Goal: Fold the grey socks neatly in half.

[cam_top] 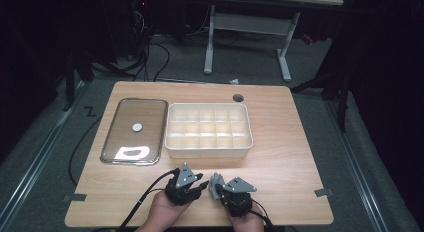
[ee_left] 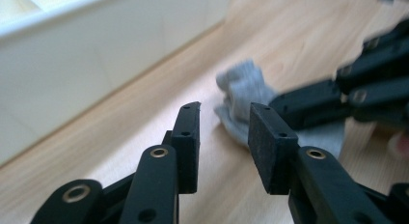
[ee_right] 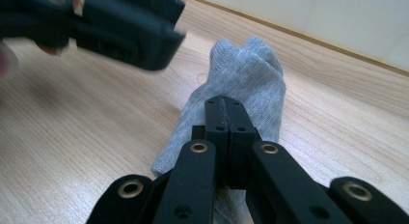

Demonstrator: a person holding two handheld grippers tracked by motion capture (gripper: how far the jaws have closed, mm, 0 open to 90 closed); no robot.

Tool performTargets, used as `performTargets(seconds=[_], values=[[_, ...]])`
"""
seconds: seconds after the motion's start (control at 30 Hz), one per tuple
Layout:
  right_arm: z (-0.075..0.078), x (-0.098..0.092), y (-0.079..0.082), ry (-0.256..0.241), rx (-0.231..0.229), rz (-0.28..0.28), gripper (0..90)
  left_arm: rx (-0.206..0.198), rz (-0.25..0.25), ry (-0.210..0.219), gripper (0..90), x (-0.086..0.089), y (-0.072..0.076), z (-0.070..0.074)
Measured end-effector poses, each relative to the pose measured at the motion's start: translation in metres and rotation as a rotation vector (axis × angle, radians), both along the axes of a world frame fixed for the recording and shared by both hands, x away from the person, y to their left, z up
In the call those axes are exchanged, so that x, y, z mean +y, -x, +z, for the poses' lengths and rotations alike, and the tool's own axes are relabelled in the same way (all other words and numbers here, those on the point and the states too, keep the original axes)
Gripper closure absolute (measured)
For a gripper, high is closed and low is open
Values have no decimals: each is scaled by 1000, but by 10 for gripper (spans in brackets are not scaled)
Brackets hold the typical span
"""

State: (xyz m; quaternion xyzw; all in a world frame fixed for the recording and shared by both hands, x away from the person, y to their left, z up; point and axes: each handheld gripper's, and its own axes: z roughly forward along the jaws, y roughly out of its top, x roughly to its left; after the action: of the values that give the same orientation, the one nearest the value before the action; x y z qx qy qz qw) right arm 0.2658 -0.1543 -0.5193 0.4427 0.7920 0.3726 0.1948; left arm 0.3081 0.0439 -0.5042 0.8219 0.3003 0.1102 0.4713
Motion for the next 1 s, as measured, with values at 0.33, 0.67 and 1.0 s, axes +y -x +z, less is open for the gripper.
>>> performTargets(seconds=[0.33,0.67,1.0], values=[[-2,-3,1,-22,-11,7,900,5,-95,44,899,-39,-2,21],[-4,-4,2,-49,-15,21,900,-2,-53,-99,899,-42,-16,-6],[1,-6,2,-70,-5,20,900,-30,-41,-81,900,-37,-15,-17]])
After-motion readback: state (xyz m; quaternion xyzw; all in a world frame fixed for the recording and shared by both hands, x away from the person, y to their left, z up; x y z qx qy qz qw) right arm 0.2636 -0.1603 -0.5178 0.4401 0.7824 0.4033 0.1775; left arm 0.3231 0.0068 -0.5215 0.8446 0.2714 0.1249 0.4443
